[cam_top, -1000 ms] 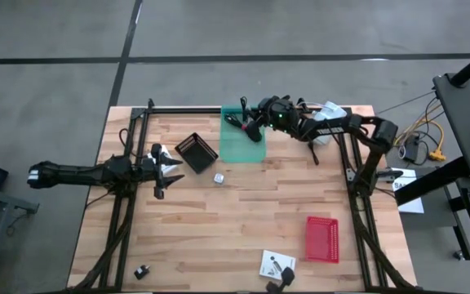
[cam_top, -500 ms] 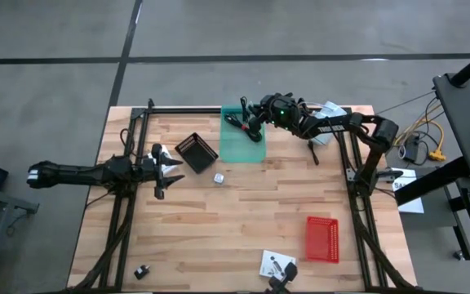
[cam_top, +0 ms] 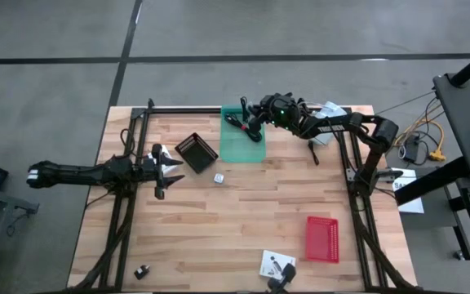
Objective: Pick and place items into bin
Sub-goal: Put the white charger cable into the green bin
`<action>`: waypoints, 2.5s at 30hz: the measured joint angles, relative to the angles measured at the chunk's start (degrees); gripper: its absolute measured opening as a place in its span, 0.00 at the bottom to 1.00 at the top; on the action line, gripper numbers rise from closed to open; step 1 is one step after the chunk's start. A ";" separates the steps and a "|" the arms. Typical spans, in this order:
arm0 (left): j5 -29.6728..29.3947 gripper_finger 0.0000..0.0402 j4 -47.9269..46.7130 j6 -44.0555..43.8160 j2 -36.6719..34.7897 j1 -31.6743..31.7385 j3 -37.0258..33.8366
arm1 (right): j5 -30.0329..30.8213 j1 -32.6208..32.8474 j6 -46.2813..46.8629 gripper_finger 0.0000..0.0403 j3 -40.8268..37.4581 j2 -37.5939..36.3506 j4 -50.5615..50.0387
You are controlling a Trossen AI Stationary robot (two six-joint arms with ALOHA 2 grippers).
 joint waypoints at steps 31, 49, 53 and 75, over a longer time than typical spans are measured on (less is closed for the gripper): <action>-0.02 0.52 0.00 -0.01 -0.01 0.01 0.00 | -4.41 0.39 -2.08 0.04 -0.02 0.24 -2.93; -0.01 0.52 0.00 0.00 -0.01 0.00 0.00 | -8.79 0.22 -3.27 0.04 0.61 0.26 -2.92; -0.02 0.52 0.00 -0.01 -0.01 0.00 0.00 | -9.08 0.22 -3.26 0.04 0.61 0.26 -2.99; 0.00 0.52 0.00 0.00 0.10 0.01 0.00 | 1.18 -2.43 -4.52 0.04 1.28 0.26 -1.77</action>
